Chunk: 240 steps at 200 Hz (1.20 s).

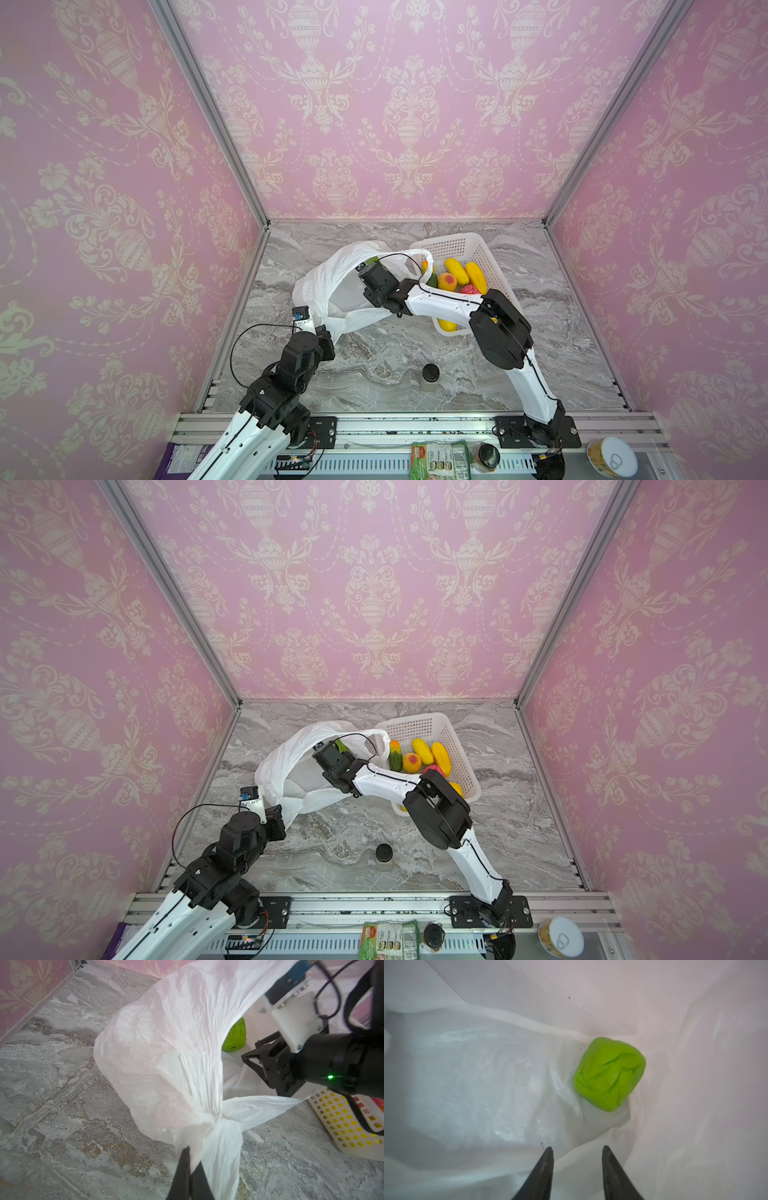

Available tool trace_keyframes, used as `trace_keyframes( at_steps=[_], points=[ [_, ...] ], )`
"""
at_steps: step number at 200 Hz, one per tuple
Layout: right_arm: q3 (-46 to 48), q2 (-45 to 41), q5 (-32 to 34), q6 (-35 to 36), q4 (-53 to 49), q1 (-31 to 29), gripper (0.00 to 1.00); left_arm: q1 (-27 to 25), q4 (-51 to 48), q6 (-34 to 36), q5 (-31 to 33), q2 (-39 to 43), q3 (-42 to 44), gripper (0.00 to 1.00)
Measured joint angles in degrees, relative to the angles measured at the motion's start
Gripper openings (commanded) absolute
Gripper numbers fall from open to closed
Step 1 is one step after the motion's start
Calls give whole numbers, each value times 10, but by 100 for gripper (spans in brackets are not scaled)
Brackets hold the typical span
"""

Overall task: Untie the knot of the plastic bag and take out the fruit
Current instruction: 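Lower the open right gripper onto the green fruit and close it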

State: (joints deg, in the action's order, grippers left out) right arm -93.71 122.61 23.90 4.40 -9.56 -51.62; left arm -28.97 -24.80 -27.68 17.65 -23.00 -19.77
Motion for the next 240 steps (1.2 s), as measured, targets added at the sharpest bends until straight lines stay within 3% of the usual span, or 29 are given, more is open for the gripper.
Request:
trace_keyframes(
  at_steps=[15, 51, 68, 97, 133, 188, 240],
  points=[
    [44, -56, -19, -1, 37, -11, 39, 0, 1, 0, -6, -10, 0, 0],
    [81, -108, -33, -3, 89, -12, 53, 0, 5, 2, -8, -1, 0, 0],
    [49, -75, -21, -11, 82, -8, 58, 0, 5, 2, -8, 7, 0, 0],
    [-38, 22, 11, -29, 52, 2, 79, 0, 5, 2, -8, 9, 0, 0],
    [-148, 125, 50, -60, -30, 16, 95, 0, 5, 2, -8, 7, 0, 0],
    [-242, 171, 70, -120, -136, 48, 99, 0, 5, 2, -8, 8, 0, 0],
    [-305, 204, 63, -120, -165, 64, 99, 0, 6, 2, -8, 8, 0, 0]
  ],
)
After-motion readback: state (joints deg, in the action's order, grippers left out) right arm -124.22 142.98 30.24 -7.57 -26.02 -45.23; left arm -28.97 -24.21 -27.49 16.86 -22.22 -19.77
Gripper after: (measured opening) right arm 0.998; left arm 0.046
